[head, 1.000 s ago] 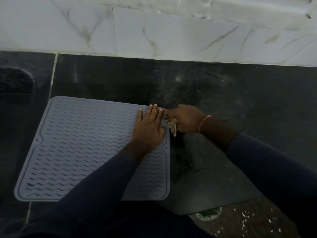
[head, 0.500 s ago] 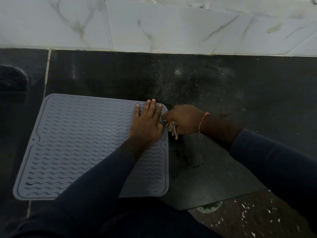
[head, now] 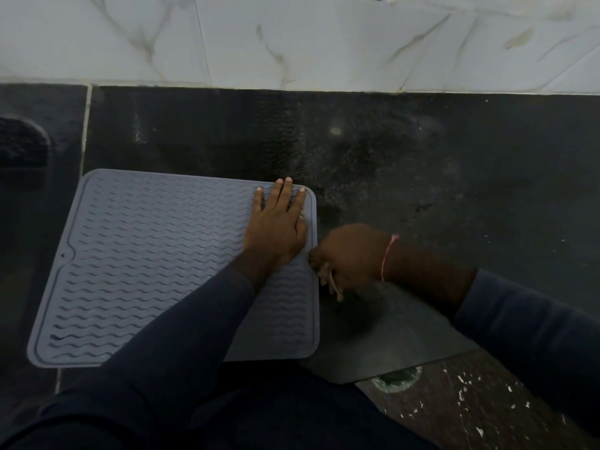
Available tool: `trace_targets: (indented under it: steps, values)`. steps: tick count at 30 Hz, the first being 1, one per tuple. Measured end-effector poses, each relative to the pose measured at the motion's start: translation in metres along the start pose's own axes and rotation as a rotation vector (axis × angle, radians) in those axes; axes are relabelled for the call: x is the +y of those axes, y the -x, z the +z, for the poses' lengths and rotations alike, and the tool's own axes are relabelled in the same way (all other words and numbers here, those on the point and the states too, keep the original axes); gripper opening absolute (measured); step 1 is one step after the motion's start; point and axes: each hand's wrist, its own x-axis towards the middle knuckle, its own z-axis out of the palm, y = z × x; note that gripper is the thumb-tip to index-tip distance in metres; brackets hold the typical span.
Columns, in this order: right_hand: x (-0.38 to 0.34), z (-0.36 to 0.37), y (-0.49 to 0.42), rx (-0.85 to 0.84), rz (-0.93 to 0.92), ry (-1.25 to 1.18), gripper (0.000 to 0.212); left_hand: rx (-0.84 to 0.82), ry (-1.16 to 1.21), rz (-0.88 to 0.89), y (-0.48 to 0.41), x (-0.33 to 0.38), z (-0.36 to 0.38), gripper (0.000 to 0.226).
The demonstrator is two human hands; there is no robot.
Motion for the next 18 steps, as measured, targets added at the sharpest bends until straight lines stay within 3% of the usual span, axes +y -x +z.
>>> trace_targets:
  steps: [2, 6, 12, 18]
  values:
    - [0.010, -0.019, 0.000, 0.040, 0.050, -0.029, 0.012, 0.008, 0.037, 0.008, 0.002, -0.002, -0.003, 0.058]
    - [0.028, -0.028, -0.015, 0.332, 0.192, -0.020, 0.024, 0.051, 0.093, 0.005, 0.023, -0.006, -0.013, 0.054]
    - [-0.008, 0.010, -0.011, 0.285, 0.113, 0.097, 0.020, -0.022, 0.038, -0.001, 0.074, -0.001, 0.005, 0.055]
    - [-0.039, 0.039, 0.016, 0.258, 0.037, 0.185, 0.022, 0.016, 0.003, 0.011, 0.078, 0.001, 0.007, 0.063]
